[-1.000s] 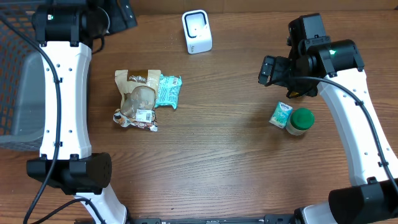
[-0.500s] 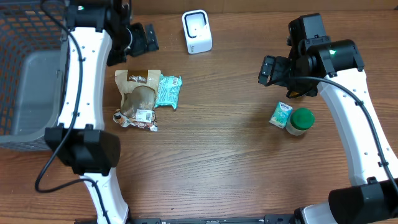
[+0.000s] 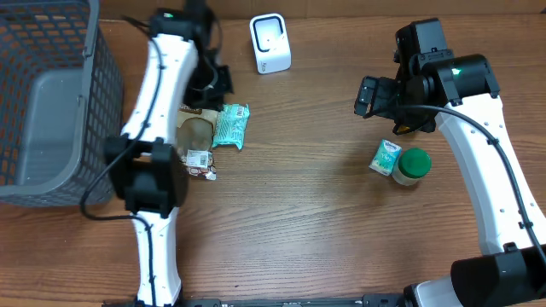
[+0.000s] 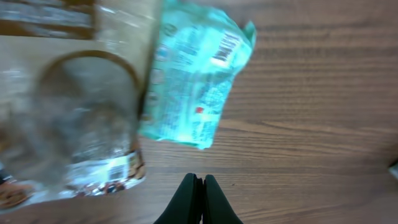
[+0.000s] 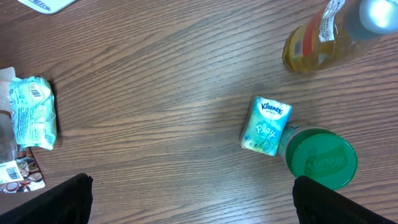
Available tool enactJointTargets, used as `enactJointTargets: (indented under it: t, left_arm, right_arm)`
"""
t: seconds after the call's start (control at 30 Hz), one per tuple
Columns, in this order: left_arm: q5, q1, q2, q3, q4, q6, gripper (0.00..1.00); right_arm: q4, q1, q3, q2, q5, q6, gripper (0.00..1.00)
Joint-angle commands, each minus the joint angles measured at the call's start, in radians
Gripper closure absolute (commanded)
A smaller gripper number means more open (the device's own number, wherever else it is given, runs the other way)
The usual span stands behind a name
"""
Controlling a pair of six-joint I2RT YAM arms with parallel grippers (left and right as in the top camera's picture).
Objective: Scan the item barcode
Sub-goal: 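Reach the left gripper down over the mint-green wipes pack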
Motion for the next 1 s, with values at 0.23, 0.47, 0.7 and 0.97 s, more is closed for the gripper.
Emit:
enactJointTargets:
  t: [0.23,0.47,0.7,0.97]
  left_arm:
    - [-0.214,-0.077,0.053,0.010,0.043,-0.017,0.91]
    - [-0.214,-0.078,0.096,0.009,0.073,-0.045,0.93]
    - [-0.213,-0.091,0.166,0.008,0.082,-0.045,0.93]
    - [-0.212,-0.103,0.225,0.007,0.084,-0.045,0.95]
  right_arm:
    - [0.003,0.002,0.006,-0.014,-0.002,-0.004,0.00]
    - [0.003,0.002,0.006,-0.014,-0.002,-0.004,0.00]
    - [0.003,0.002,0.006,-0.014,-0.002,-0.004,0.00]
    - [0.003,0.002,0.006,-0.014,-0.002,-0.004,0.00]
